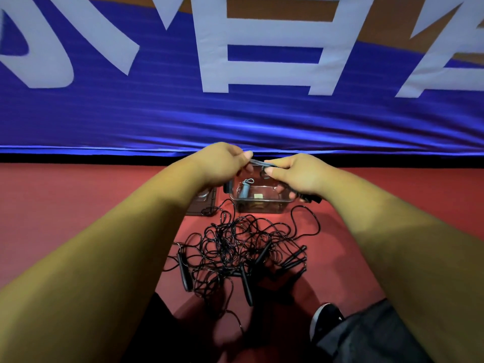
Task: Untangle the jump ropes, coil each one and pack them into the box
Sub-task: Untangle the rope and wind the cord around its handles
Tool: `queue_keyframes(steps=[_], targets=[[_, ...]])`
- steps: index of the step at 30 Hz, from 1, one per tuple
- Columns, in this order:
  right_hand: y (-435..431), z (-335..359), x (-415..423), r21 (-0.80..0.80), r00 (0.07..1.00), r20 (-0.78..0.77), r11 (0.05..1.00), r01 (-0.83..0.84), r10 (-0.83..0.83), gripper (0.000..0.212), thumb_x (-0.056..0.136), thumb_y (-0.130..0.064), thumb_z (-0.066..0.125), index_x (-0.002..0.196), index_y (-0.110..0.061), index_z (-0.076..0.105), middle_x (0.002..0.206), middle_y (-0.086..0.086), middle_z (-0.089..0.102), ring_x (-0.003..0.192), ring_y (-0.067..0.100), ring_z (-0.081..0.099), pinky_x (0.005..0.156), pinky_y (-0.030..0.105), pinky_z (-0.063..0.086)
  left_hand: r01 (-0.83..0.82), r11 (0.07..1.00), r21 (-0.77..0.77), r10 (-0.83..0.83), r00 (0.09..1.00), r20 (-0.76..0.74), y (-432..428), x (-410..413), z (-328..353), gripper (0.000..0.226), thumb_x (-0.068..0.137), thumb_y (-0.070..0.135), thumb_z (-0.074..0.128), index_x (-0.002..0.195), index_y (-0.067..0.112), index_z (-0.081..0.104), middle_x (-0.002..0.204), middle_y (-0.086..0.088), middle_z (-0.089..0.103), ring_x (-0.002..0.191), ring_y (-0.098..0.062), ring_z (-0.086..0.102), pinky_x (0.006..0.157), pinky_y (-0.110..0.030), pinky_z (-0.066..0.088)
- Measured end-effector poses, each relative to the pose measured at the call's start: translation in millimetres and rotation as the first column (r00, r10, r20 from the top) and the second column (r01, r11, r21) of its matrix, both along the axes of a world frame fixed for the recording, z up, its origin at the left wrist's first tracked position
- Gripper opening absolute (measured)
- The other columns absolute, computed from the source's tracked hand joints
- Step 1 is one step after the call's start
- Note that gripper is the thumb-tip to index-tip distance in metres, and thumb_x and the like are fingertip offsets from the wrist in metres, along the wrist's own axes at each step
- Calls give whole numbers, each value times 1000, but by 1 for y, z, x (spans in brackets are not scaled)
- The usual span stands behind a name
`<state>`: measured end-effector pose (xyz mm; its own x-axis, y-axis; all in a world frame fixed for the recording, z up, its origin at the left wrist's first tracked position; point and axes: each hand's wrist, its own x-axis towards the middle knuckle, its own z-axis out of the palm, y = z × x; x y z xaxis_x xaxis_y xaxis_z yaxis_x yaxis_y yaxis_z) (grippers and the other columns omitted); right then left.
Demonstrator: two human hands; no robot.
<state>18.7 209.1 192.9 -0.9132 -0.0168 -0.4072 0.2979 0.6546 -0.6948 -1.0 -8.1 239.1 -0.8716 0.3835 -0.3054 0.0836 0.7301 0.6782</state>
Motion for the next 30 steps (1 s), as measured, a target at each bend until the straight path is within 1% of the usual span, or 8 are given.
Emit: queue_keyframes(steps=[4, 9, 11, 13, 19, 24, 26, 30], targets=[[-2, 3, 1, -14, 999, 1, 999, -33, 33, 40, 109, -52, 52, 146, -38, 60, 93, 5, 80, 57, 14, 66, 43, 23, 49, -91, 972, 218, 70, 992, 104, -10, -8, -5, 26, 107, 27, 58, 104, 11, 78, 85, -1, 74, 48, -1, 50, 51, -20, 37], [-7, 5, 0, -144, 996, 38, 986, 85, -80, 44, 107, -65, 44, 126, -31, 64, 95, 6, 78, 58, 16, 64, 53, 31, 52, -141, 931, 336, 98, 985, 142, -10, -5, 0, 9, 96, 14, 74, 93, 7, 78, 69, 0, 73, 58, -8, 59, 58, -25, 52], [-12, 11, 0, -273, 974, 129, 938, 215, -186, 50, 107, -67, 43, 117, -23, 65, 88, 7, 74, 56, 19, 61, 53, 31, 52, -132, 935, 330, 108, 990, 90, -9, -5, 2, 1, 88, 10, 82, 89, 11, 81, 78, -11, 78, 68, -17, 64, 77, -41, 62], [-15, 17, 2, -346, 948, 216, 889, 300, -235, 54, 105, -70, 44, 109, -20, 66, 82, 7, 70, 53, 19, 58, 56, 31, 52, -112, 955, 276, 103, 994, 48, -10, -5, 4, 7, 83, 12, 87, 88, 15, 83, 89, -16, 79, 77, -24, 65, 93, -54, 60], [-18, 16, 2, -368, 934, 262, 869, 330, -244, 48, 102, -68, 53, 103, -22, 65, 83, 6, 63, 52, 18, 54, 57, 30, 47, -70, 982, 175, 89, 991, -98, -11, -5, 10, 8, 79, 25, 91, 82, 26, 84, 76, 5, 77, 69, -9, 65, 83, -36, 59], [-19, 14, 0, -348, 932, 234, 871, 347, -277, 50, 100, -68, 57, 107, -20, 65, 89, 7, 63, 51, 17, 54, 56, 30, 48, -40, 985, 165, 61, 990, -125, -11, -1, 17, 11, 82, 30, 89, 84, 21, 83, 78, -5, 78, 65, -21, 72, 67, -31, 64], [-20, 12, -2, -341, 928, 219, 867, 362, -302, 52, 99, -69, 57, 108, -20, 66, 89, 7, 64, 52, 18, 54, 56, 31, 48, -58, 971, 233, 84, 991, -105, -10, 0, 17, 21, 83, 38, 87, 84, 18, 82, 79, -12, 76, 54, -18, 57, 48, -25, 50], [-21, 13, -6, -355, 924, 192, 855, 379, -331, 49, 100, -65, 58, 108, -18, 65, 89, 9, 63, 48, 18, 51, 53, 30, 45, -113, 944, 309, 134, 990, -48, -12, 1, 16, 45, 91, 53, 74, 81, 10, 77, 63, -10, 62, 52, -16, 39, 52, -25, 35]])
